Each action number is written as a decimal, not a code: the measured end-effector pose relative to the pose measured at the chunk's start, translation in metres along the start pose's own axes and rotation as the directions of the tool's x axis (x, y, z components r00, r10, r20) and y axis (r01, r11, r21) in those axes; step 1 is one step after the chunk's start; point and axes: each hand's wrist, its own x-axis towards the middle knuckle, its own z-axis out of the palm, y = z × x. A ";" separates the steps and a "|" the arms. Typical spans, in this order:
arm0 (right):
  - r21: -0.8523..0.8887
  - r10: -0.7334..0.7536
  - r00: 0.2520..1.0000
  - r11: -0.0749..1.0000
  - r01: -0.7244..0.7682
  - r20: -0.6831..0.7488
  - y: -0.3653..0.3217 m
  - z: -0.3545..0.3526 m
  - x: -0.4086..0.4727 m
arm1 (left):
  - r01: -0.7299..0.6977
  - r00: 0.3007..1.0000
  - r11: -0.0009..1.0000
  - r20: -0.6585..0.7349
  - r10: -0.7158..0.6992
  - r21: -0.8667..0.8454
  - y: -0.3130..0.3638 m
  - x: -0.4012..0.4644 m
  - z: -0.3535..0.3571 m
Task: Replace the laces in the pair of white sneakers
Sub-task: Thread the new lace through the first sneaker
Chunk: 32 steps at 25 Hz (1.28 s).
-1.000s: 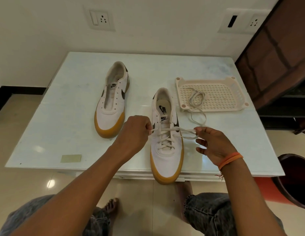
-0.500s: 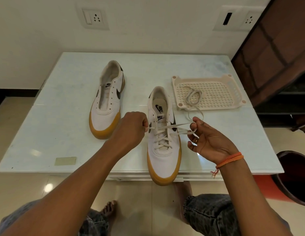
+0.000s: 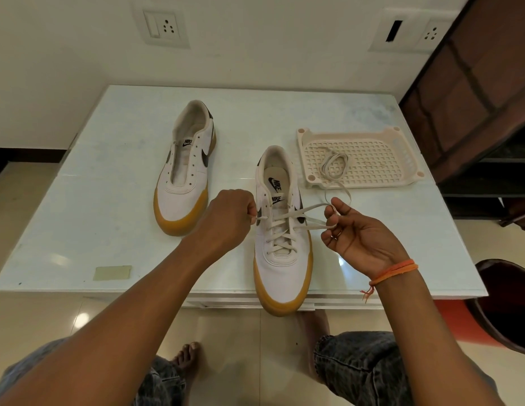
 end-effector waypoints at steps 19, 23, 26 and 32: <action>-0.991 -0.431 0.901 0.092 0.096 0.047 0.041 0.009 0.004 | 0.025 0.998 0.971 0.047 -0.037 0.238 -0.006 0.006 -0.009; -0.982 -0.338 0.938 0.188 -0.015 -0.079 0.039 0.013 0.000 | 0.183 0.983 0.918 -0.090 -0.162 0.351 -0.029 0.008 -0.040; -0.978 -0.305 0.950 0.209 -0.004 -0.069 0.040 0.016 -0.002 | 0.344 0.934 0.801 -0.262 -0.241 0.490 -0.052 0.005 -0.053; -0.983 -0.331 0.944 0.174 0.054 -0.007 0.042 0.015 0.001 | -0.034 0.998 0.999 0.062 0.032 0.031 -0.022 0.004 -0.024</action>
